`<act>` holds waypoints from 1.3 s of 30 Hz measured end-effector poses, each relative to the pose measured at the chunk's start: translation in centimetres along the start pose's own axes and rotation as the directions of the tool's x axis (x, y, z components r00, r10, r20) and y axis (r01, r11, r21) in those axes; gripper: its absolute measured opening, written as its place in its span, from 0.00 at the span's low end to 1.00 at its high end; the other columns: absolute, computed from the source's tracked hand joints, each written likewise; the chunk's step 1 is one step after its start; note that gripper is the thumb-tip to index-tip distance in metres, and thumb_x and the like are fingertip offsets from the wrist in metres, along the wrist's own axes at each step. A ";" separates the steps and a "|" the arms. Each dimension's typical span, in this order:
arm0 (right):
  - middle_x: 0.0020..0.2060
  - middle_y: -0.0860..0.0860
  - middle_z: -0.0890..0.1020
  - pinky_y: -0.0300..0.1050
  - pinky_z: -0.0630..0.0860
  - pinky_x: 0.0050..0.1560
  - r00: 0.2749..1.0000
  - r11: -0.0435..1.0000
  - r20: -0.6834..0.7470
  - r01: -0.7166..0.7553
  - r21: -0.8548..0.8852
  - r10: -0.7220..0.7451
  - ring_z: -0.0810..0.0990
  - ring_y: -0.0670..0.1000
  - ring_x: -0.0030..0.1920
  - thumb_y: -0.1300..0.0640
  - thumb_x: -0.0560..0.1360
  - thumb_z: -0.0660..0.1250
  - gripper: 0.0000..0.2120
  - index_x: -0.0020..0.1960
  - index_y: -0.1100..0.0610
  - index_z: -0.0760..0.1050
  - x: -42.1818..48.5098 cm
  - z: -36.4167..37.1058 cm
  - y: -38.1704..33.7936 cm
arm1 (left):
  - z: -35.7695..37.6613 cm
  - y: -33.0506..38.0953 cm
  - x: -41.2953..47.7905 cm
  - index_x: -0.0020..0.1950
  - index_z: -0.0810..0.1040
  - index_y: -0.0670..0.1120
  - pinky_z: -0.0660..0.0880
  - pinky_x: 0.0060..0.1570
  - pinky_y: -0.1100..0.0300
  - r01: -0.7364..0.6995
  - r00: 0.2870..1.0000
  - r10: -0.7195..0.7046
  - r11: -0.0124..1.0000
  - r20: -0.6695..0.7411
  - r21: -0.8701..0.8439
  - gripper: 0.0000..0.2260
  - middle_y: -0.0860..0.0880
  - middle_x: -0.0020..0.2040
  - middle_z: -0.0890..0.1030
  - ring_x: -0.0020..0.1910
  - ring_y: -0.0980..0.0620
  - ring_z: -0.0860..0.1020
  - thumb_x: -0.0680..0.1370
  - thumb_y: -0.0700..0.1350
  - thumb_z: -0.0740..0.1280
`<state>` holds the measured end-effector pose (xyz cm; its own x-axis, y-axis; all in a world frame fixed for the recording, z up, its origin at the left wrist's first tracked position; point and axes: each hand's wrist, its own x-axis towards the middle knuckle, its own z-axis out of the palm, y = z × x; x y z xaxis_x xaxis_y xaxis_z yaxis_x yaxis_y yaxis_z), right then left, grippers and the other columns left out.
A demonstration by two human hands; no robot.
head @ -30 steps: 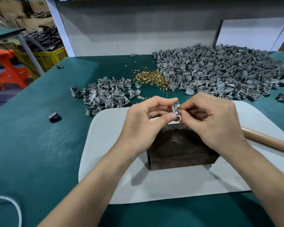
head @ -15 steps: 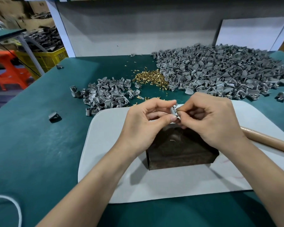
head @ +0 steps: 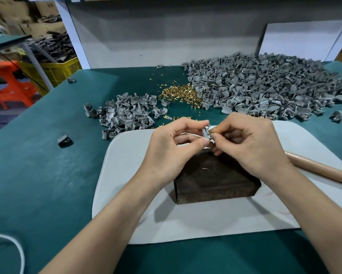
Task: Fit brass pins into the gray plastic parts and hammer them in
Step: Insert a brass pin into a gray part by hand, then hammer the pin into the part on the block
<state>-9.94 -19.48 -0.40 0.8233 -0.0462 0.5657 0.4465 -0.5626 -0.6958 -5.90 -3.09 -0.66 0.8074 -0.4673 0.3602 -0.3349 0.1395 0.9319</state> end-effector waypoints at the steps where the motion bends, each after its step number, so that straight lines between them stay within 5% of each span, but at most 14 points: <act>1: 0.35 0.53 0.80 0.49 0.81 0.33 1.000 1.000 -0.003 -0.003 -0.013 0.003 0.82 0.49 0.30 0.68 0.70 0.70 0.06 0.38 0.59 0.79 0.0 0.0 -0.1 | 0.0 0.1 0.0 0.51 0.81 0.47 0.76 0.45 0.67 -0.005 1.000 0.005 1.000 0.000 0.001 0.12 0.52 0.44 0.83 0.41 0.58 0.82 0.72 0.33 0.71; 4: 0.34 0.50 0.82 0.51 0.81 0.37 1.000 0.998 -0.020 -0.017 -0.053 0.016 0.83 0.51 0.33 0.63 0.70 0.67 0.04 0.40 0.58 0.81 0.2 -0.7 -0.5 | -0.1 0.2 0.1 0.51 0.81 0.47 0.76 0.48 0.66 -0.013 1.000 0.013 1.000 0.002 0.014 0.10 0.50 0.45 0.84 0.43 0.54 0.84 0.74 0.34 0.69; 7: 0.36 0.46 0.83 0.38 0.78 0.42 0.982 0.961 -0.138 -0.158 -0.226 0.129 0.81 0.44 0.36 0.62 0.72 0.66 0.08 0.46 0.55 0.82 0.9 -3.2 0.4 | -0.3 0.3 0.1 0.50 0.80 0.47 0.77 0.49 0.65 0.008 1.000 -0.009 1.000 0.005 0.025 0.09 0.51 0.41 0.82 0.43 0.51 0.84 0.75 0.34 0.68; 10: 0.45 0.52 0.83 0.41 0.73 0.45 0.853 0.682 -0.086 -0.469 -0.561 0.515 0.79 0.49 0.43 0.57 0.72 0.69 0.07 0.50 0.55 0.79 0.9 -6.4 2.9 | -0.3 0.3 0.1 0.48 0.79 0.48 0.77 0.48 0.65 0.033 0.999 -0.033 0.999 0.009 0.015 0.08 0.52 0.40 0.80 0.43 0.50 0.84 0.74 0.36 0.70; 12: 0.44 0.53 0.82 0.45 0.74 0.44 0.746 0.590 0.004 -0.523 -0.615 0.666 0.79 0.53 0.44 0.50 0.70 0.73 0.11 0.48 0.54 0.78 0.2 -6.8 3.9 | -0.2 0.4 0.1 0.46 0.77 0.47 0.77 0.47 0.62 0.028 1.000 -0.028 0.999 0.012 0.040 0.08 0.49 0.40 0.79 0.42 0.48 0.84 0.74 0.35 0.70; 16: 0.34 0.49 0.78 0.44 0.67 0.35 0.781 0.636 0.118 -0.400 -0.661 0.614 0.74 0.49 0.36 0.43 0.69 0.72 0.14 0.39 0.52 0.73 -0.1 -5.7 3.9 | 0.3 0.3 -0.6 0.45 0.75 0.48 0.78 0.50 0.62 -0.009 1.000 0.005 0.991 0.030 0.137 0.10 0.46 0.44 0.79 0.47 0.49 0.82 0.73 0.33 0.70; 20: 0.28 0.49 0.77 0.44 0.68 0.37 0.670 0.661 0.260 -0.456 -0.596 0.696 0.73 0.49 0.32 0.48 0.65 0.72 0.15 0.33 0.60 0.75 0.9 -6.8 2.6 | 0.1 -0.4 -1.9 0.47 0.76 0.49 0.74 0.54 0.65 0.037 0.999 -0.031 0.985 -0.041 0.166 0.12 0.51 0.44 0.82 0.47 0.59 0.81 0.72 0.34 0.72; 22: 0.26 0.47 0.74 0.40 0.68 0.33 0.678 0.685 0.260 -0.487 -0.541 0.687 0.70 0.44 0.28 0.50 0.59 0.69 0.12 0.32 0.60 0.74 0.4 -7.5 1.9 | 0.0 -0.7 -2.3 0.46 0.77 0.48 0.74 0.55 0.62 0.065 0.997 -0.059 0.984 -0.043 0.164 0.11 0.53 0.44 0.82 0.47 0.58 0.80 0.71 0.34 0.73; 27: 0.22 0.50 0.72 0.39 0.67 0.20 0.744 0.751 0.106 -0.656 -0.070 0.660 0.71 0.52 0.20 0.70 0.70 0.61 0.07 0.41 0.60 0.73 -1.4 -8.0 -1.2 | -0.5 -1.1 -1.8 0.40 0.78 0.47 0.74 0.48 0.65 0.171 0.985 -0.173 0.981 0.015 0.096 0.09 0.56 0.42 0.83 0.45 0.61 0.79 0.72 0.34 0.72; 31: 0.21 0.53 0.66 0.34 0.60 0.18 0.749 0.743 0.145 -0.661 0.105 0.646 0.63 0.49 0.17 0.60 0.79 0.58 0.07 0.44 0.61 0.68 -0.9 -8.1 -5.5 | -0.5 -1.2 -1.8 0.44 0.80 0.44 0.74 0.49 0.71 0.201 0.979 -0.205 0.974 0.021 0.105 0.05 0.55 0.52 0.81 0.46 0.68 0.78 0.72 0.35 0.72; 39: 0.20 0.52 0.69 0.38 0.64 0.16 0.758 0.780 0.240 -0.510 -0.362 0.607 0.70 0.53 0.15 0.54 0.82 0.53 0.14 0.41 0.61 0.64 -1.4 -3.9 -9.2 | -0.5 -1.2 -2.0 0.43 0.80 0.42 0.73 0.59 0.59 0.167 0.986 -0.160 0.953 -0.047 0.254 0.02 0.48 0.54 0.80 0.53 0.54 0.78 0.73 0.36 0.71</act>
<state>-16.57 -17.46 6.95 0.9789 -0.1786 -0.0995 -0.1986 -0.7140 -0.6714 -6.87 -1.91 -2.47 0.8723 -0.4425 0.2081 -0.3078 -0.1663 0.9368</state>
